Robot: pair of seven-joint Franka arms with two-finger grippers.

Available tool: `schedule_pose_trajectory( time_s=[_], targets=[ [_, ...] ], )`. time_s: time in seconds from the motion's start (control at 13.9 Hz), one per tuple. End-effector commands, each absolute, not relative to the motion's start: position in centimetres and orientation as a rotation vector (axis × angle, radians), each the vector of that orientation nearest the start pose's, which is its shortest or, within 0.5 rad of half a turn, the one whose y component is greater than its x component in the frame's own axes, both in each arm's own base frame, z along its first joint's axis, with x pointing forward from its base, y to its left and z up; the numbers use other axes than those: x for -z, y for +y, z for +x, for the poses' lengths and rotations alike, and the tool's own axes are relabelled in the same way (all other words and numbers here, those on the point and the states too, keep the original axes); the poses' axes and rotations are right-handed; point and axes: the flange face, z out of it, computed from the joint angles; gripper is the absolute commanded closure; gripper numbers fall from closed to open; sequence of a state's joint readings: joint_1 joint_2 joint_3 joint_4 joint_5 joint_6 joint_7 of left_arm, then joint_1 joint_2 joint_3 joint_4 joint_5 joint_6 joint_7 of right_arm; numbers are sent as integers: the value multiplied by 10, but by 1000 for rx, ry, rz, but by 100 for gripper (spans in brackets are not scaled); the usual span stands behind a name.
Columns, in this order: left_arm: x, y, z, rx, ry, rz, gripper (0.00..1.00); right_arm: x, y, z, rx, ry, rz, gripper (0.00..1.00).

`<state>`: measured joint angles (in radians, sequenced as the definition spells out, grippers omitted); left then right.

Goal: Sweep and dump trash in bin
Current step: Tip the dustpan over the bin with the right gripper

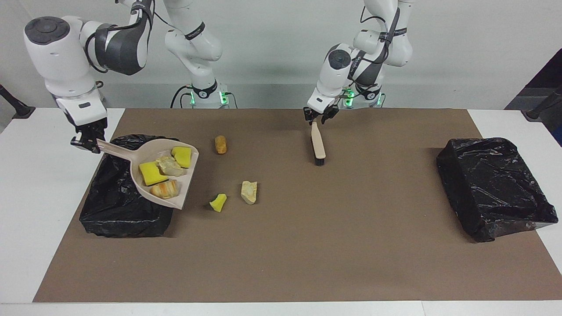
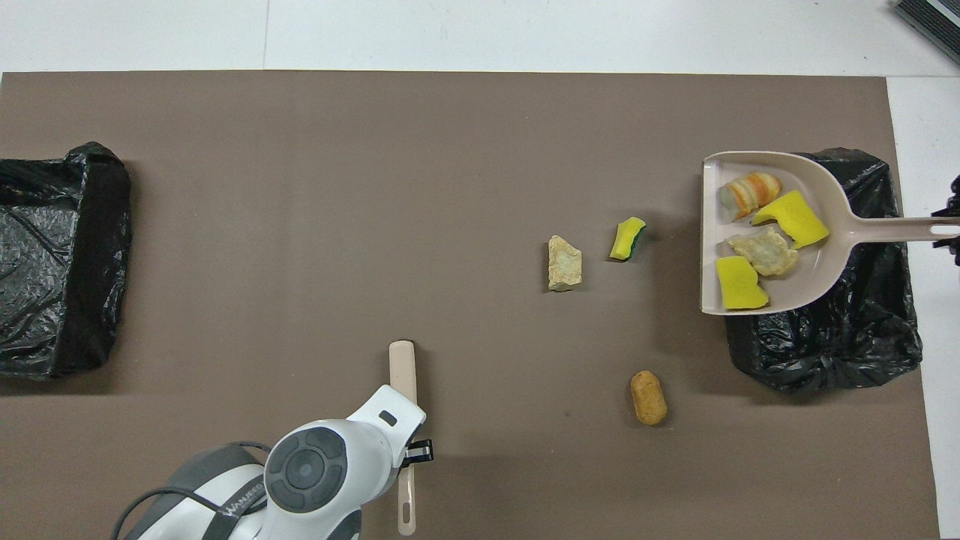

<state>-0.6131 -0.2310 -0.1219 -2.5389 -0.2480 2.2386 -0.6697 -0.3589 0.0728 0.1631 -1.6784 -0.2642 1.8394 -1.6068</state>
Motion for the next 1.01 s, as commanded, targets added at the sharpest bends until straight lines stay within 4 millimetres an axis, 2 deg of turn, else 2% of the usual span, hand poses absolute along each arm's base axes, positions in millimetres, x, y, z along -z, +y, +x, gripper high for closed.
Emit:
schedule_pose_trajectory(
  time_s=[0.0,0.07,0.22,0.36,0.5,0.65,0.79,0.93],
  targets=[
    [-368,-280,352,-298,-186,-3219,10,-564,-193,565,-244,-2285,-2501,100],
    [-378,-270,370,-280,-179,-3230,2,-568,-213,558,-249,-2285,-2505,100],
    [-393,-238,414,-227,-195,-3265,0,-568,-247,543,-254,-2300,-2472,100],
    [-399,-215,451,-199,-211,-3258,0,-548,-264,537,-268,-2299,-2413,100],
    [-415,-186,493,-116,-78,-3202,0,-539,-258,542,-292,-2369,-2410,100],
    [-441,-143,526,-120,-32,-3199,0,-530,-236,551,-387,-2427,-2375,100],
    [-474,-97,548,-106,24,-3211,0,-529,-217,559,-496,-2449,-2404,100],
    [-507,-58,561,-88,59,-3185,0,-530,-201,563,-596,-2436,-2441,100]
  ],
)
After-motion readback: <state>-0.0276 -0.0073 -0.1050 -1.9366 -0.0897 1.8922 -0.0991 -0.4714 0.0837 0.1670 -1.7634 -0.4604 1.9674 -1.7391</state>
